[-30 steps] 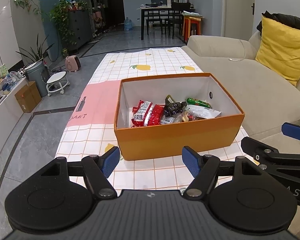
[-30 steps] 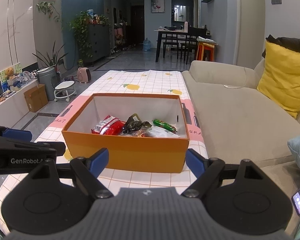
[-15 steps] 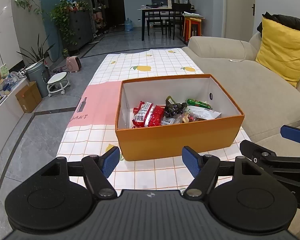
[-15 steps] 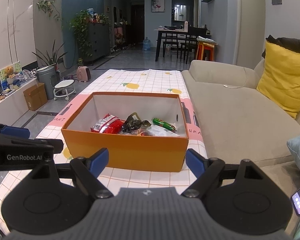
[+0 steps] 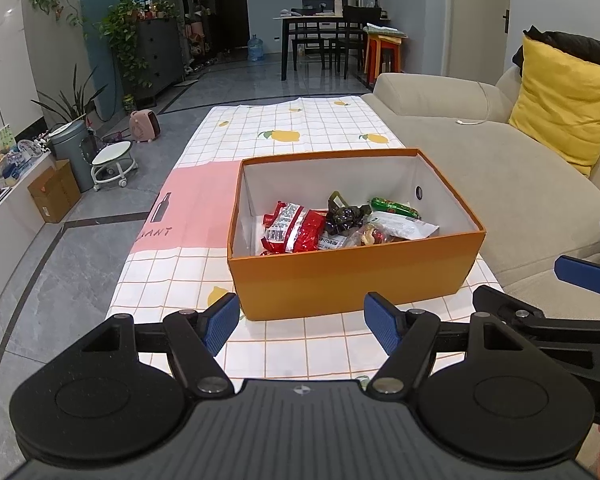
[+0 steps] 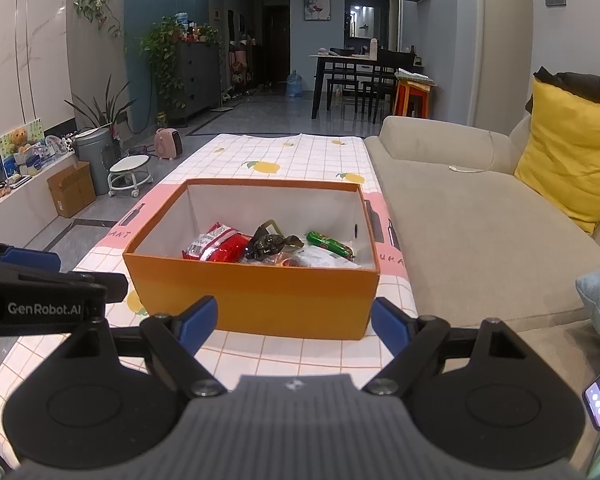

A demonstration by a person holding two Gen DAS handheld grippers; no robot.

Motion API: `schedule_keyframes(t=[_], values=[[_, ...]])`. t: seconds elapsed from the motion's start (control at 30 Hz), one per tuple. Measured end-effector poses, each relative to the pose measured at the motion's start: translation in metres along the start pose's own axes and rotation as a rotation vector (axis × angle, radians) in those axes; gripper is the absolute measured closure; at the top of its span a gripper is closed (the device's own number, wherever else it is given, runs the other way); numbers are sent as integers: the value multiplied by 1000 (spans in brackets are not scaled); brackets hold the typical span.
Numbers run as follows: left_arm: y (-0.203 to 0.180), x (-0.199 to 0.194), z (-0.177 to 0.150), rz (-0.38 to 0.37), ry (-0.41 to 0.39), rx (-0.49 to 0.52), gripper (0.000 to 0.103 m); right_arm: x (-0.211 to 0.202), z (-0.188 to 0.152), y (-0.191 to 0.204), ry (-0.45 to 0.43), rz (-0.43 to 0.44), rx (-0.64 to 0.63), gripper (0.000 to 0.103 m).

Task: Organize snacks

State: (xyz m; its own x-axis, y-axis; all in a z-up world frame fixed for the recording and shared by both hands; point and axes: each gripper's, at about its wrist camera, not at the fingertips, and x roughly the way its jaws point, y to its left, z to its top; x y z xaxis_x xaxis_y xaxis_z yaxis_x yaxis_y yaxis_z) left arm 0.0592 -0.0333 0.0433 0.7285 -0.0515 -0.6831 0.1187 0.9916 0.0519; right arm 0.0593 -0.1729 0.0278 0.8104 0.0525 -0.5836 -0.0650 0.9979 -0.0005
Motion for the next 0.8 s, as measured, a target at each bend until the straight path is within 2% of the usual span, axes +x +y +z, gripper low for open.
schedule_keyframes(t=[0.8], values=[[3, -6, 1, -22, -25, -18, 20, 2, -1, 0, 9, 1, -5, 22]])
